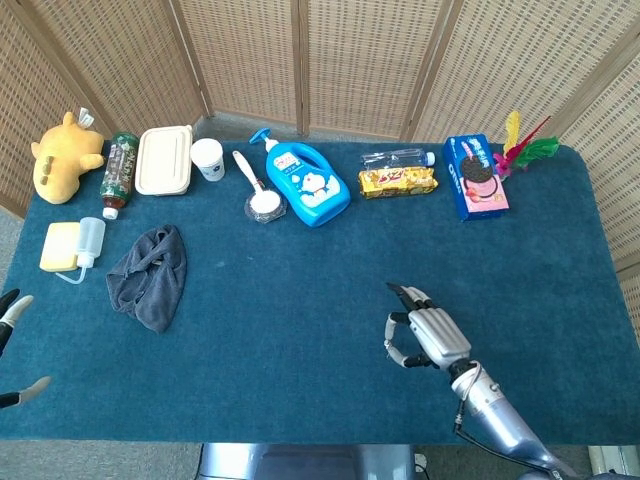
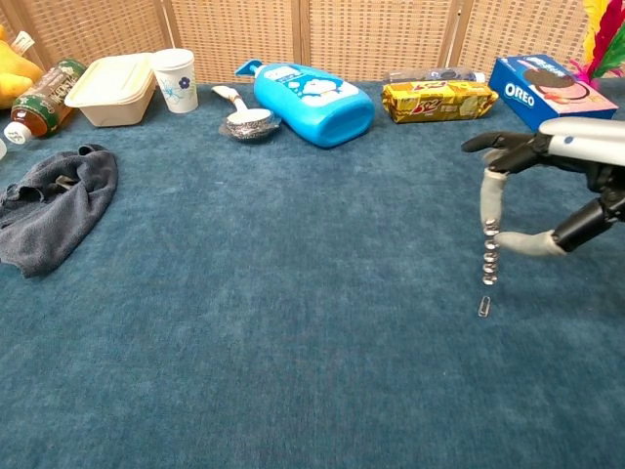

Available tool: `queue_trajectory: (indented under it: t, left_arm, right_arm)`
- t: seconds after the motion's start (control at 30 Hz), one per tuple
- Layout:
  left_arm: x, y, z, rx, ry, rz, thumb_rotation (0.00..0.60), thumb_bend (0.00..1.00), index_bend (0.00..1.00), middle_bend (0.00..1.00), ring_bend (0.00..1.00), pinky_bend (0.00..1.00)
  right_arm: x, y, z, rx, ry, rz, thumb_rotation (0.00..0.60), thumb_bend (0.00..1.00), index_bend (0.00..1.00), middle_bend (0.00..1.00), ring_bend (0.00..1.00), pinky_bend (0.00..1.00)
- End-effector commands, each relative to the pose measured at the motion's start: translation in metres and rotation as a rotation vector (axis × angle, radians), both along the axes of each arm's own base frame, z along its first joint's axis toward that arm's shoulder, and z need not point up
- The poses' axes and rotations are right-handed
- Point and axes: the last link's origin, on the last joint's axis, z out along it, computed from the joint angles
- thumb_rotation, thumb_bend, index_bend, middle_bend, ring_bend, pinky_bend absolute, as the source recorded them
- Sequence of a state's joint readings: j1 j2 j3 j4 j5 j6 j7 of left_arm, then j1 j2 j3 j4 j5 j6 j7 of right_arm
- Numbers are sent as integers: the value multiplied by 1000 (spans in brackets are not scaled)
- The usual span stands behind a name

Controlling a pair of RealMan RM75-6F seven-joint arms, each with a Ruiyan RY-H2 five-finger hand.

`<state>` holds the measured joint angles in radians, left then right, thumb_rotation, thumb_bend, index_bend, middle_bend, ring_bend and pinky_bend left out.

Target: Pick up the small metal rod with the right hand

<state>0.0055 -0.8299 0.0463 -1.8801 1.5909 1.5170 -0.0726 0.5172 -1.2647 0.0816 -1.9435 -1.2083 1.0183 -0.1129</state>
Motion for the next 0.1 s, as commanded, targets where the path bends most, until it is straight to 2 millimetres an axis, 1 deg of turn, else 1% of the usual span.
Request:
queue_trajectory:
  t: [0.03,0.1]
  left_arm:
    - [0,0,0,1,1,2,600,206,0,0,0,0]
    - [-1,0,0,2,1,4,600,206,0,0,0,0]
  right_arm:
    - [3,0,-3,6,-5,7,600,462,611,36,0,0]
    - [5,0,-4,10,-9,10,600,462,611,36,0,0]
